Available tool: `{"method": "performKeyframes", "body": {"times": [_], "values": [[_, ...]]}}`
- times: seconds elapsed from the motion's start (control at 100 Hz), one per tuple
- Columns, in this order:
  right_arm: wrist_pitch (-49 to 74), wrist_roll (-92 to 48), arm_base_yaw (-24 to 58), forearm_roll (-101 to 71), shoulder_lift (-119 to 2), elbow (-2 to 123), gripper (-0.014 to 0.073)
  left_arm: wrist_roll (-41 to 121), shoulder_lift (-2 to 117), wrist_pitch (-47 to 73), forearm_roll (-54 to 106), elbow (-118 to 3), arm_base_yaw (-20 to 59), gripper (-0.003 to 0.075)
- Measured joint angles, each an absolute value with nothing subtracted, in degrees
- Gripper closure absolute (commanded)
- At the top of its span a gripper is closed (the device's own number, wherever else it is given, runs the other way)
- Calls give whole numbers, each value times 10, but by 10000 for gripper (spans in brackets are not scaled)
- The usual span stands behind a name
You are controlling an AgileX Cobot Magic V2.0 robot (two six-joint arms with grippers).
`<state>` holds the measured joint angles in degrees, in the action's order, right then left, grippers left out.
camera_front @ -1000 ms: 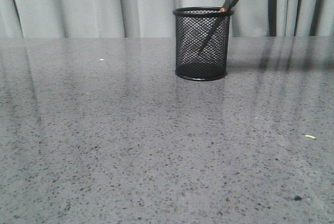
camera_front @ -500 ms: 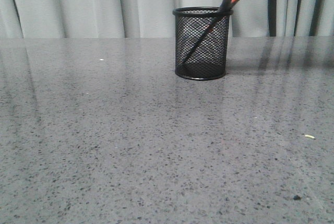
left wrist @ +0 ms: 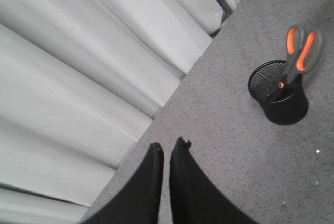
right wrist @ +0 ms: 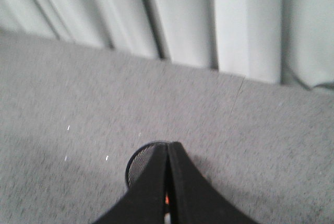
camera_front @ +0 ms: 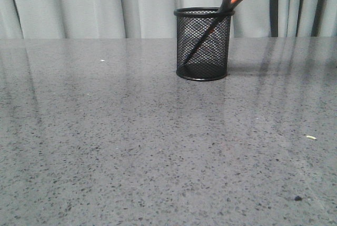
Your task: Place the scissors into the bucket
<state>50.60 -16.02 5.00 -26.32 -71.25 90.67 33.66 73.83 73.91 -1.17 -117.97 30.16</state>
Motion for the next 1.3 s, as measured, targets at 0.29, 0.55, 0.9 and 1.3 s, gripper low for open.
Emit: {"method": "performKeyframes", "body": {"times": [0.29,0.55,0.9,1.3], "values": [[189,-164,50,-270,-528,594,667,299,680,620,35,-1037,302,740],[112,-164,50,-270,-369,398,667,297,520,310,72,-675,302,740],[113,-166,50,-234,-156,232,667,297,240,-51,211,-159,302,740],[118,-166,50,-216,-105,167,667,297,99,-86,238,-66,302,740]]}}
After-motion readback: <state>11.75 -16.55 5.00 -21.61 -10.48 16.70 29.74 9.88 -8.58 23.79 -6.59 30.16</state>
